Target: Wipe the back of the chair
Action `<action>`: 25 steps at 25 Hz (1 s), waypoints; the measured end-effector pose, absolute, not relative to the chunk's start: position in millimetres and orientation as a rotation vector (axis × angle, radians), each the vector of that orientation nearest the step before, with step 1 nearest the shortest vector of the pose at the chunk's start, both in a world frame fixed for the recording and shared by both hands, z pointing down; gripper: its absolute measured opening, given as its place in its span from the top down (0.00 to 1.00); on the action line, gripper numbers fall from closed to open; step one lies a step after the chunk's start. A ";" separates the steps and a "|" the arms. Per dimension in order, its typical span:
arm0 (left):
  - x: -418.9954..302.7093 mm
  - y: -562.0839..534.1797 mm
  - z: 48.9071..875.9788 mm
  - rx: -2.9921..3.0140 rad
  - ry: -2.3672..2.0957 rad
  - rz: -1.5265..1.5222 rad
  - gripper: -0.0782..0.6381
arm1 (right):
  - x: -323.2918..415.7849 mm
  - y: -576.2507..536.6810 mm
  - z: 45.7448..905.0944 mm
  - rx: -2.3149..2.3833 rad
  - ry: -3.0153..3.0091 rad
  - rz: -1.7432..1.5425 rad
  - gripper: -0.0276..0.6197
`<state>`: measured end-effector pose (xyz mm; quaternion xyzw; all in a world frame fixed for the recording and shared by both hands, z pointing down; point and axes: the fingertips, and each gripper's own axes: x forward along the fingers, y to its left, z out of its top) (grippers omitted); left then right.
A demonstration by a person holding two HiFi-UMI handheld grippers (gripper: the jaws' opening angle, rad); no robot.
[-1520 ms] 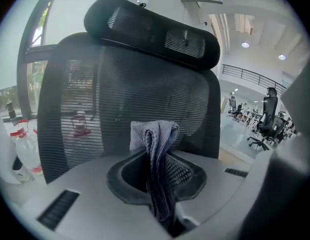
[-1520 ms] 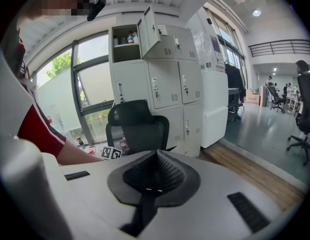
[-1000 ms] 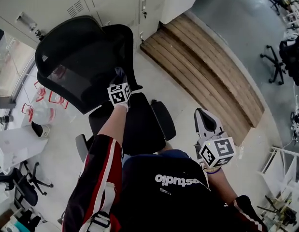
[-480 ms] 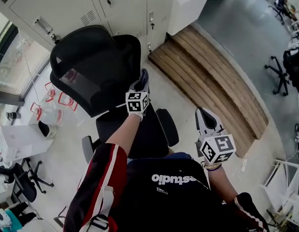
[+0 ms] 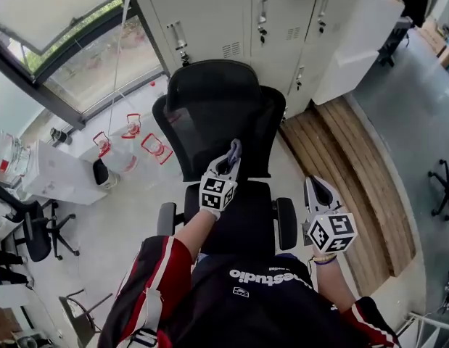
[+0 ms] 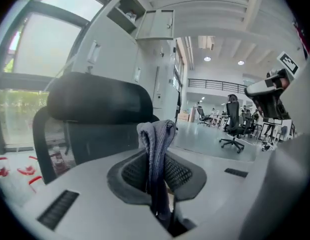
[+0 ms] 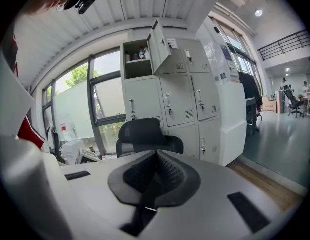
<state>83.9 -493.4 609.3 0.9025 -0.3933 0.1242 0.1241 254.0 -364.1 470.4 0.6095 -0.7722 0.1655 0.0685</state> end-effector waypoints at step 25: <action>-142.5 -399.5 453.3 2.653 -1.367 0.056 0.81 | 48.7 -336.4 439.9 1.674 -2.429 0.388 0.93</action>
